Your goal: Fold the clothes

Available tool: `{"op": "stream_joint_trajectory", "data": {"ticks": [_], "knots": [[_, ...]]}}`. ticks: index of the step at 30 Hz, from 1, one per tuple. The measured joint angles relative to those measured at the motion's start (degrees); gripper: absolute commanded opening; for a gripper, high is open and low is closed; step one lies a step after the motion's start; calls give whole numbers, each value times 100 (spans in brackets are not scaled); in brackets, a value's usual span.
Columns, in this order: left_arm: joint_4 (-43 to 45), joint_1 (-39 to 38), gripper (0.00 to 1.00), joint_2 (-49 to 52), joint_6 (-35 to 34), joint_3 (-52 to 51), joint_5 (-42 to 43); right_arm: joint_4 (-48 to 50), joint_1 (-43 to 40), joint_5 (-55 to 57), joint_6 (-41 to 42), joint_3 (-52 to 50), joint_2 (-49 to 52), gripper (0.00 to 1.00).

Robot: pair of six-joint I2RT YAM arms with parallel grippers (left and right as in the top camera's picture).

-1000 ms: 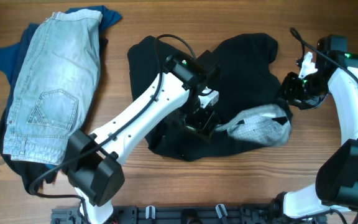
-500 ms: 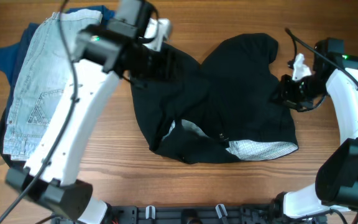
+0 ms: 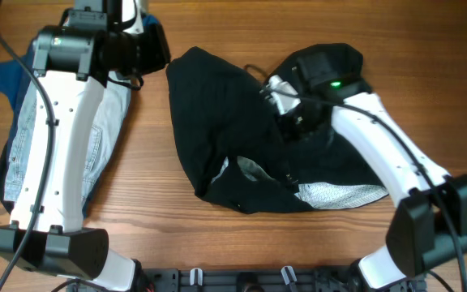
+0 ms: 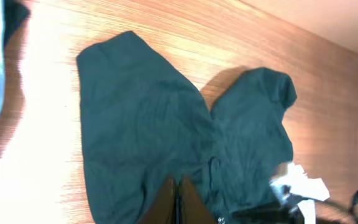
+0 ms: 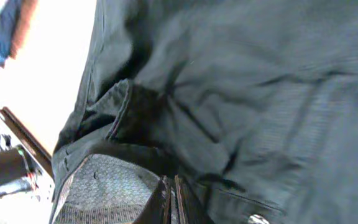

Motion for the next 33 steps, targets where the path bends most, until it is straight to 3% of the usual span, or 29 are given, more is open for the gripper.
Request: {"op": "stream_joint_trajectory", "data": {"ticks": [9, 18, 24, 33], "knots": [[-4, 57, 4, 0, -57, 0, -162, -597, 1204, -452, -2, -11, 466, 4], [-2, 505, 4, 0, -74, 0, -339, -1545, 1532, -925, -17, -11, 466, 4], [-2, 1025, 5, 0, -74, 0, -356, -1665, 2070, -1016, -15, -13, 195, 4], [22, 1075, 5, 0, -74, 0, -356, -1456, 2065, -1032, -15, 55, 55, 6]]}}
